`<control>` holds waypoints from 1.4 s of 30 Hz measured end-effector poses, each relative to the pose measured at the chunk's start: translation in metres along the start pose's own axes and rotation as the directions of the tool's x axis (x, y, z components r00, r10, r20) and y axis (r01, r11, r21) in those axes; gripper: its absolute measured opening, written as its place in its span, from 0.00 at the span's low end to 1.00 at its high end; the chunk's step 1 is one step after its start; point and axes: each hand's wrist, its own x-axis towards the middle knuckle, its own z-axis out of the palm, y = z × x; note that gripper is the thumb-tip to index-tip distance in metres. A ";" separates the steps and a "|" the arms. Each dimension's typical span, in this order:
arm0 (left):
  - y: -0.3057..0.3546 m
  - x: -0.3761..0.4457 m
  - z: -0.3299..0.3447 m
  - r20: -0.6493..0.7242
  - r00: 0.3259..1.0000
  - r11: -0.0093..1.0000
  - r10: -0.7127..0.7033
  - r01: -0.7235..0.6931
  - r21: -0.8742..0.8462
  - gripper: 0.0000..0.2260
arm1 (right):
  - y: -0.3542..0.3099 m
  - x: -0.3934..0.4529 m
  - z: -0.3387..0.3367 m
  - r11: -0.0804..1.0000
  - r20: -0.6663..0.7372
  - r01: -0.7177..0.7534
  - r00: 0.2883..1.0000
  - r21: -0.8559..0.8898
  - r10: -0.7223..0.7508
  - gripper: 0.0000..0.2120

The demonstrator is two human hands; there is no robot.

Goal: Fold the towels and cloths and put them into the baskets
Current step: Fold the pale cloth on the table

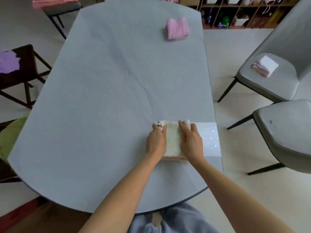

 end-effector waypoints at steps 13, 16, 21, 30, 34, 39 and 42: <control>-0.032 0.010 0.048 -0.116 0.984 0.991 -0.131 0.132 -0.003 0.21 | 0.056 0.007 0.022 0.874 0.091 0.079 0.995 -0.480 -0.041 0.24; -0.033 0.010 0.053 -0.177 0.968 0.976 -0.177 0.150 -0.156 0.20 | 0.067 0.015 0.026 0.906 0.083 0.106 0.993 -0.409 -0.079 0.25; -0.026 0.013 0.055 -0.224 0.941 0.965 -0.255 0.231 -0.126 0.21 | 0.075 0.024 0.033 0.944 0.118 0.140 0.987 -0.298 -0.110 0.26; -0.046 0.016 0.013 0.172 0.955 0.936 -0.240 0.274 -0.219 0.20 | 0.048 0.018 0.013 0.908 0.024 0.154 0.987 -0.390 -0.157 0.28; -0.084 -0.023 -0.043 0.175 0.967 0.967 -0.186 0.211 -0.139 0.17 | 0.002 0.006 0.023 0.871 0.107 0.376 0.926 -0.317 -0.361 0.22; -0.174 -0.140 -0.131 -0.009 0.969 0.966 -0.248 0.247 -0.081 0.11 | -0.085 -0.075 0.089 0.779 0.395 0.600 0.770 -0.181 -0.501 0.11; -0.238 -0.240 -0.171 -0.225 0.929 0.956 -0.293 0.276 -0.103 0.10 | -0.130 -0.167 0.132 0.687 0.545 0.721 0.612 -0.088 -0.573 0.11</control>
